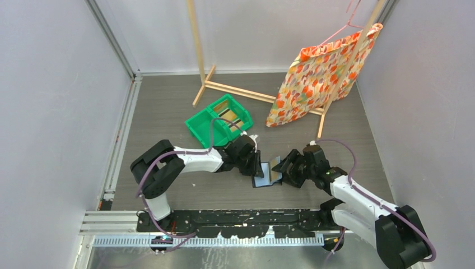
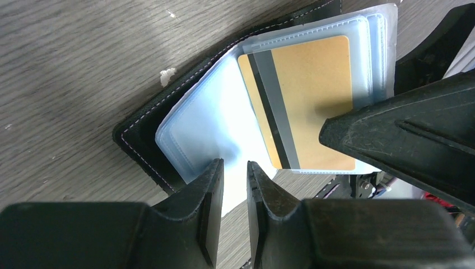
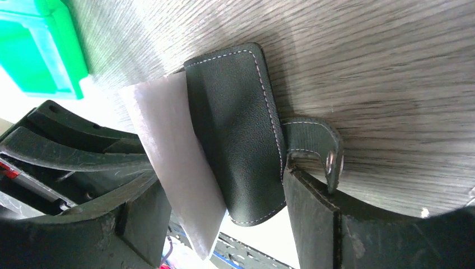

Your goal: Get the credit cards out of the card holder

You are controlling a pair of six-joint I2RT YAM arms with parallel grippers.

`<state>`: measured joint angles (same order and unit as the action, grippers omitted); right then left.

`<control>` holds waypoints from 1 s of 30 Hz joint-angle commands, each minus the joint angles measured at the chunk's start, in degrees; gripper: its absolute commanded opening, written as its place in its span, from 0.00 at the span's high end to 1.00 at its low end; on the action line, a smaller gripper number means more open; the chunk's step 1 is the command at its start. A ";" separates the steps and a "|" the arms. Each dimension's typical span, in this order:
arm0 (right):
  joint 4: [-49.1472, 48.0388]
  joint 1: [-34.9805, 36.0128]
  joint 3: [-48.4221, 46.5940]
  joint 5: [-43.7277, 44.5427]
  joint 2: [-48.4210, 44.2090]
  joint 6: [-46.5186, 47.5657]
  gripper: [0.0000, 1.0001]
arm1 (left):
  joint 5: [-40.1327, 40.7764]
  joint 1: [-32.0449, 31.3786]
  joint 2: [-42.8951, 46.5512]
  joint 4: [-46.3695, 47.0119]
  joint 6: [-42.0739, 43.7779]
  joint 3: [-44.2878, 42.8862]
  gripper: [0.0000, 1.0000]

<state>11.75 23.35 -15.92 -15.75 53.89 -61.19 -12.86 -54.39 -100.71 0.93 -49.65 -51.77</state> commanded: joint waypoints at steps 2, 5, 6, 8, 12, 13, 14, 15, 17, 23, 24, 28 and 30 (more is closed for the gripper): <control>4.69 0.24 2.38 1.37 -2.91 -0.58 0.25 | 5.01 0.43 -1.97 -8.71 5.19 -0.88 0.76; 9.14 0.23 2.23 3.99 -6.18 0.60 0.25 | 4.49 0.43 -2.57 -8.45 5.09 -1.12 0.76; 9.66 0.13 2.59 4.94 -6.90 0.67 0.24 | 4.31 0.43 -2.87 -8.28 5.02 -1.19 0.76; 8.46 -0.10 3.59 5.13 -7.35 0.35 0.24 | 3.11 0.43 -3.59 -7.34 4.69 -1.31 0.76; 5.55 -0.28 3.81 3.98 -5.17 0.19 0.34 | 2.17 0.43 -4.86 -6.33 4.22 -1.48 0.76; 5.05 -0.27 3.60 3.70 -4.64 0.29 0.38 | 2.08 0.43 -5.01 -6.21 4.21 -1.49 0.76; 4.57 -0.25 3.52 3.58 -4.35 0.42 0.42 | 2.06 0.43 -5.10 -6.27 4.29 -1.49 0.76; 4.08 -0.31 3.46 3.30 -4.24 0.43 0.45 | 2.12 0.43 -5.19 -6.33 4.34 -1.54 0.76; 3.29 -0.28 3.41 2.61 -4.60 0.17 0.52 | 2.08 0.43 -5.20 -6.58 4.47 -1.58 0.76; 2.38 -0.30 4.17 1.77 -8.36 -1.46 0.69 | 1.89 0.43 -5.11 -6.72 4.38 -1.69 0.76; 2.59 -0.27 4.12 1.77 -8.87 -1.31 0.75 | 1.69 0.43 -5.07 -6.73 4.38 -1.83 0.76; 4.66 -0.25 2.79 1.20 -8.69 -0.21 0.99 | -1.97 0.57 -4.16 -6.04 3.68 -2.39 0.76; 4.92 -0.31 2.76 1.35 -8.94 0.12 0.99 | -3.64 0.88 -2.94 -5.97 3.07 -2.78 0.76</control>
<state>13.39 23.03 -12.53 -14.52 44.84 -61.78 -15.64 -53.98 -102.52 -1.21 -47.51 -54.39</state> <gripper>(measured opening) 0.061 0.239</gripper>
